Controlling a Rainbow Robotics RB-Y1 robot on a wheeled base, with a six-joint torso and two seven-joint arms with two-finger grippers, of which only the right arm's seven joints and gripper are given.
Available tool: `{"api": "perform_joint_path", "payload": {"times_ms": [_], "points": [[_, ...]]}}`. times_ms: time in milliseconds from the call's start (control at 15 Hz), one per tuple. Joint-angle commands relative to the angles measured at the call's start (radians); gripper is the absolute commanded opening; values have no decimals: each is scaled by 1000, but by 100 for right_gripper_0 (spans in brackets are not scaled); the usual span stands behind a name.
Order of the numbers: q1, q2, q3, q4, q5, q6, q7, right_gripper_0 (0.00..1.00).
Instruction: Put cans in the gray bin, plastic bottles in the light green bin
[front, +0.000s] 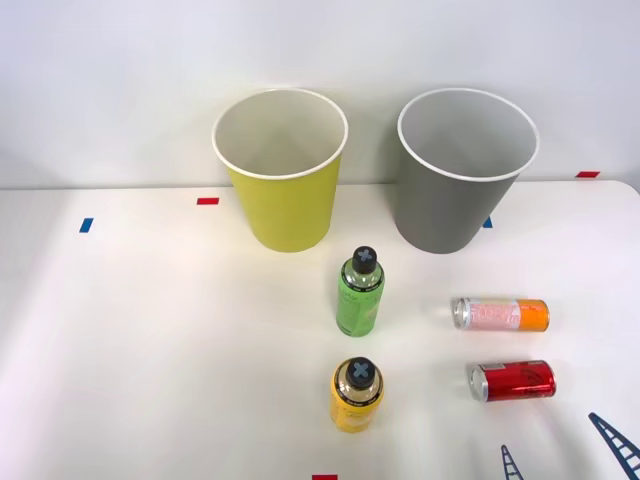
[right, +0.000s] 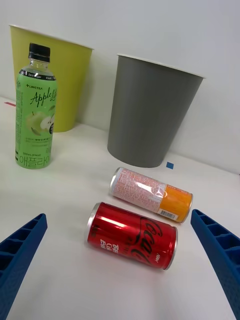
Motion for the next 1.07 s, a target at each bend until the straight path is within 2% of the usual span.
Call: {"api": "perform_joint_path", "payload": {"times_ms": [67, 1067], "points": [[0, 0, 0, 0, 0, 0, 0, 100], [0, 0, 0, 0, 0, 0, 0, 100]]}}
